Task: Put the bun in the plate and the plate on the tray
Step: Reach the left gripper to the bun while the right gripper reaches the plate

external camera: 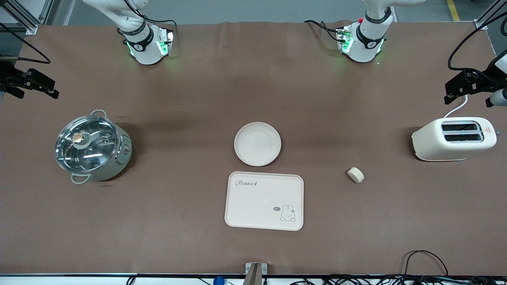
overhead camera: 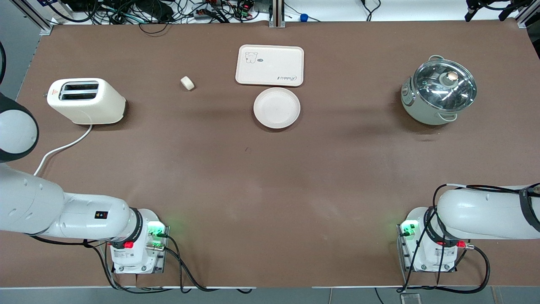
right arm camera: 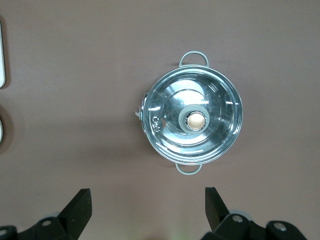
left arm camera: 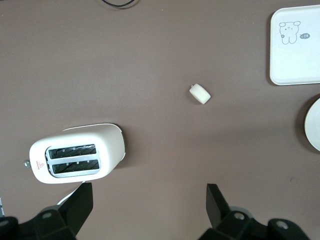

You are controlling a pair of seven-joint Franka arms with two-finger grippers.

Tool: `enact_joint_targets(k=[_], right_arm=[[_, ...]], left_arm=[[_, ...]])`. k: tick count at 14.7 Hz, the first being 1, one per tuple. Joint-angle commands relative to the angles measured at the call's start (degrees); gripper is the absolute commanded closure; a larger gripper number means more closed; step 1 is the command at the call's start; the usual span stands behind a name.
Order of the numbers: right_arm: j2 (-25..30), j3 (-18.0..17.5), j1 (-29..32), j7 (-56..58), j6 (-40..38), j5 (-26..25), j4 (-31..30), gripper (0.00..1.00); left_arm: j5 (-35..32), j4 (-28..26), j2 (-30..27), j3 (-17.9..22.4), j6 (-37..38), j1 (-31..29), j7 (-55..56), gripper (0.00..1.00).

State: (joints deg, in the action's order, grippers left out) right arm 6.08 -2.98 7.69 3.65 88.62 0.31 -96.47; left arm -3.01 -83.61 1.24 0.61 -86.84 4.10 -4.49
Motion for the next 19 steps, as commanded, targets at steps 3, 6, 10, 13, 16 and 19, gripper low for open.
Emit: enact_joint_targets(k=[3, 6, 10, 13, 16, 19], right_arm=[[0.0, -0.5, -0.2, 0.0, 0.1, 0.4, -0.1, 0.00], [-2.3, -0.5, -0.5, -4.0, 2.8, 8.6, -0.2, 0.00], [-10.8, -0.7, -9.3, -12.4, 9.8, 9.3, -0.4, 0.00], [-17.8, -0.7, -15.8, -18.6, 18.8, 10.5, -0.8, 0.00], [-22.0, -0.7, -19.9, -18.8, 25.3, 12.1, -3.4, 0.00], [-21.7, -0.7, -24.0, -20.3, 38.7, 18.5, -14.9, 0.00]], left_arm=[[0.5, -0.1, -0.3, 0.4, 0.2, -0.1, -0.7, 0.00], [0.5, -3.8, 1.3, -0.1, 2.1, 0.8, 0.2, 0.00], [3.1, -12.4, 9.4, -2.1, -12.9, 2.0, 1.6, 0.00], [5.1, -17.2, 17.0, -3.9, -26.3, 2.0, 1.6, 0.00], [5.0, -17.7, 24.8, -4.3, -37.1, 1.4, 0.5, 0.00], [5.0, -20.8, 29.6, -4.4, -49.4, 1.8, 0.5, 0.00]])
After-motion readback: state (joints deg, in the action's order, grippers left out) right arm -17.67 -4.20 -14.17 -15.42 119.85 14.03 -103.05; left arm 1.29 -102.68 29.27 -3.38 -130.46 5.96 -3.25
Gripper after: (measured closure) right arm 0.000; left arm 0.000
